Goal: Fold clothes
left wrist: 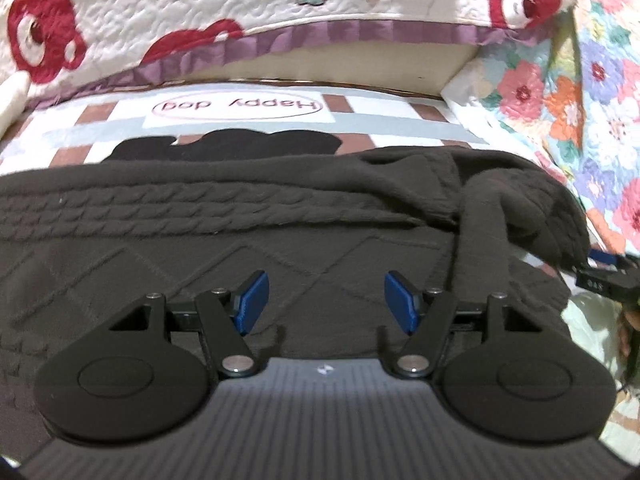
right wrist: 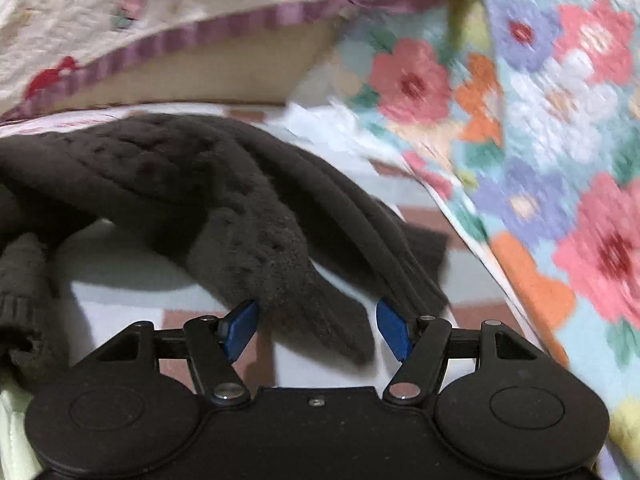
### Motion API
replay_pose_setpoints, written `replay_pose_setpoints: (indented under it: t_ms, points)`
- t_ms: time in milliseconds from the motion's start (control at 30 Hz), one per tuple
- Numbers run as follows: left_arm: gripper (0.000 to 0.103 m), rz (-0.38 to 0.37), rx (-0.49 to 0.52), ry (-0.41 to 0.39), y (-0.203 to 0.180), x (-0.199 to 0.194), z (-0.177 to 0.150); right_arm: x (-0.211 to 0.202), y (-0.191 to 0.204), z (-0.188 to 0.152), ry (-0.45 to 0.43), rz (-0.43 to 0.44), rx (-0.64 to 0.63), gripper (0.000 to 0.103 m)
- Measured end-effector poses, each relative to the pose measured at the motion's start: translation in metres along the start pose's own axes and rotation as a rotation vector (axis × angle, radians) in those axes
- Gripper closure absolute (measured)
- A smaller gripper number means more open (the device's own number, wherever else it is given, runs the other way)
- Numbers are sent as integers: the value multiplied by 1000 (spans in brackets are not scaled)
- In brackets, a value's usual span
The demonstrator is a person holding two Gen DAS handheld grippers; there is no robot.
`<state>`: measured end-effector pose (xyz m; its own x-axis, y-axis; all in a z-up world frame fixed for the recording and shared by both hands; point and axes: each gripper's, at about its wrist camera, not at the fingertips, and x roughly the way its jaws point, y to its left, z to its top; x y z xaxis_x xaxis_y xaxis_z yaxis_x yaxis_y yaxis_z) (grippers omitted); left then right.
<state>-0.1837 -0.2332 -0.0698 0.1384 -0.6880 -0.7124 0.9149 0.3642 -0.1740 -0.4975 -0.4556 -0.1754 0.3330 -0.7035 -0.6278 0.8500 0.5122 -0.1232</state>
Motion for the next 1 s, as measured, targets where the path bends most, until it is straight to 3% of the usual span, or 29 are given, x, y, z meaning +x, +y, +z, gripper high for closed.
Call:
replay_pose_setpoints:
  t_ms: [33,67,133,267,500,633,767,833,1000]
  points:
    - [40,0,9,-3,-4,-2,0,-1,0,2,-24,38,-12,53]
    - [40,-2,12,-11,-6,-5,0,-1,0,3,-49,77,-24,93]
    - [40,-6,12,-32,-8,-14,1,-11,-6,14,-46,218,90,91]
    - [40,-52,4,-68,-12,-36,3,-46,-13,34,-85,613,387,91]
    - [36,-234,-110,-105,0,-78,11,-88,31,75,-127,989,493,91]
    - [34,-227,-33,-154,-1,-103,10,-106,66,102,-117,1098,425,91]
    - [30,-310,-101,-203,17,-126,9,-120,105,119,-74,1212,337,91]
    - [27,-351,-134,-232,26,-135,5,-113,119,115,-24,1221,351,91]
    - [24,-318,-91,-208,34,-139,-3,-100,151,112,68,1229,342,91]
